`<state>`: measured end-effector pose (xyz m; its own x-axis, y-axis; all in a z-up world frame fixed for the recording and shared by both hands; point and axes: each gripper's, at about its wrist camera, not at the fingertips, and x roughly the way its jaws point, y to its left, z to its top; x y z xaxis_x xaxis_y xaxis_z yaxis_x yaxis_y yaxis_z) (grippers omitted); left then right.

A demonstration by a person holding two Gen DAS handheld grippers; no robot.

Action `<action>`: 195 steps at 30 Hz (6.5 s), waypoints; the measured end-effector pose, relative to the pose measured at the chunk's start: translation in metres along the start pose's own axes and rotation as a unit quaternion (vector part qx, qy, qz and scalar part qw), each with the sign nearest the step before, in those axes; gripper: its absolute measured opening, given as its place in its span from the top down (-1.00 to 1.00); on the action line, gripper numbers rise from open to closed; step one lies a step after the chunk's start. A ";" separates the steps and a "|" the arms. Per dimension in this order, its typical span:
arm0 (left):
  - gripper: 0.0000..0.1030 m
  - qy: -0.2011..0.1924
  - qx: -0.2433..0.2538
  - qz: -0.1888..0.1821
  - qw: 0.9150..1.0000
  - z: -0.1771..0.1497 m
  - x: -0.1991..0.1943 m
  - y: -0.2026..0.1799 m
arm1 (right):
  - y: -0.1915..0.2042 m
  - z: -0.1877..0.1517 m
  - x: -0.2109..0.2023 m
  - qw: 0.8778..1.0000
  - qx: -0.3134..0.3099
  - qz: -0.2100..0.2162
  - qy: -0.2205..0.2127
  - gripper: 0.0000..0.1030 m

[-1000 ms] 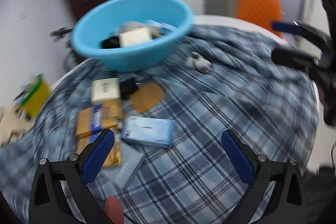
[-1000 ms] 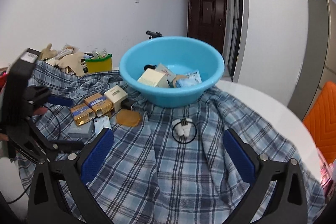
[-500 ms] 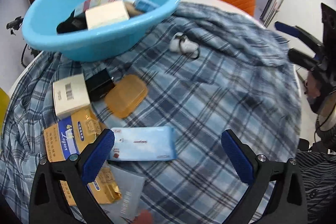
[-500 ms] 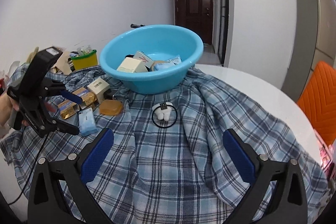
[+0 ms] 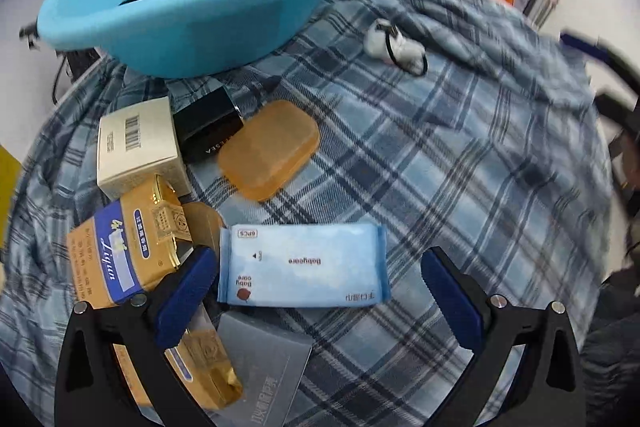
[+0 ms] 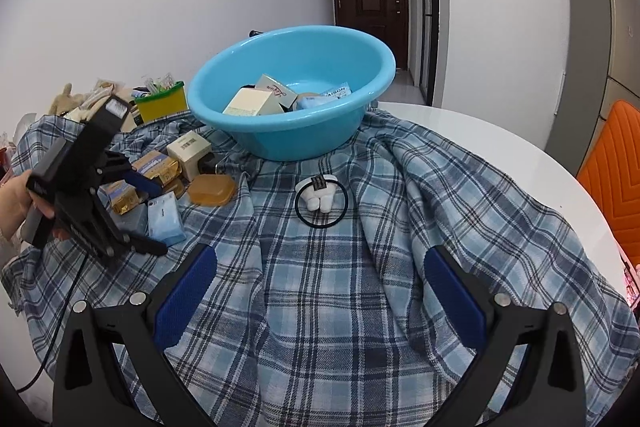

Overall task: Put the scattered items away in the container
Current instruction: 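Move the left tool down onto the white Babycare wipes packet, then close the left tool on the wipes packet while the right tool grasps the white earphone case, then lift the wipes packet with the left tool while the right tool carries the earphone case over the basin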

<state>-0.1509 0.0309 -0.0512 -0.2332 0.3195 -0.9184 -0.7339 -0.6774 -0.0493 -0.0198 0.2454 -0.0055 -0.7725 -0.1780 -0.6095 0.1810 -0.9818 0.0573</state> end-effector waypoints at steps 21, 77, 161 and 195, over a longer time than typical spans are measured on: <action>-0.87 0.029 -0.012 0.034 0.999 -0.002 0.004 -0.005 | 0.007 0.000 0.000 1.000 -0.014 -0.005 0.010 -1.00; -0.52 -0.110 -0.115 0.083 0.984 -0.029 -0.069 -0.060 | -0.012 0.040 0.135 0.992 0.015 0.044 0.121 0.49; -0.52 -0.452 -0.112 0.197 0.863 0.058 -0.243 -0.122 | 0.041 0.152 -0.116 0.965 -0.014 -0.031 -0.258 0.48; -0.51 -0.303 -0.197 0.184 0.914 0.203 -0.115 0.080 | -0.049 0.247 0.100 0.991 0.043 -0.097 -0.085 0.49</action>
<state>-0.3122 0.0745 0.1301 -0.8160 0.2498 -0.5213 -0.2756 -0.9608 -0.0290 -0.2562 0.2594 0.1261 -0.8801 0.0133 -0.4746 -0.0275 -0.9994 0.0229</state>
